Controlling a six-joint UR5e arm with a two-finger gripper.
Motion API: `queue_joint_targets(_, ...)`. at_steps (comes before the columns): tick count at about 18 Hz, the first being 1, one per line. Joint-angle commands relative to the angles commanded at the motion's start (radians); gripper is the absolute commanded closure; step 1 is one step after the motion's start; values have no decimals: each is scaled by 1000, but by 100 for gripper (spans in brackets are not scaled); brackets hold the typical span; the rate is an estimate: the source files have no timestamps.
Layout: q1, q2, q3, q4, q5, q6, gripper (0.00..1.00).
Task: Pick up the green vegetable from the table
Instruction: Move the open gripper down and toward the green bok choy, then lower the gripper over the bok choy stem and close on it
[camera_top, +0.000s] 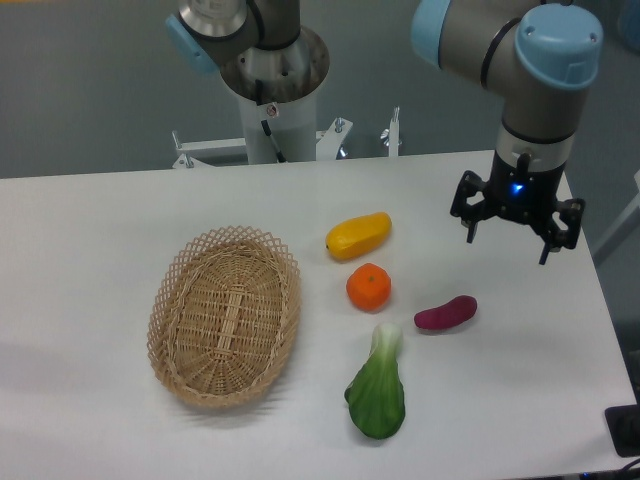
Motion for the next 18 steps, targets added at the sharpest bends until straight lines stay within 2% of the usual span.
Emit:
queue_joint_targets(2,-6,-24,-2,23,-29,-37,0)
queue_joint_targets(4,-26,-46,-32,113,-31,-71,0)
queue_joint_targets(7,-51,-81,-118,285,-31,-85,0)
queue_joint_targets(8,-63,-101,-126,314,-26,-94,0)
queue_joint_targets(14,-104,-153,-152,327,-20,-120,0)
queue_joint_targets(18,-147,-164,-221,341,-15,-124,0)
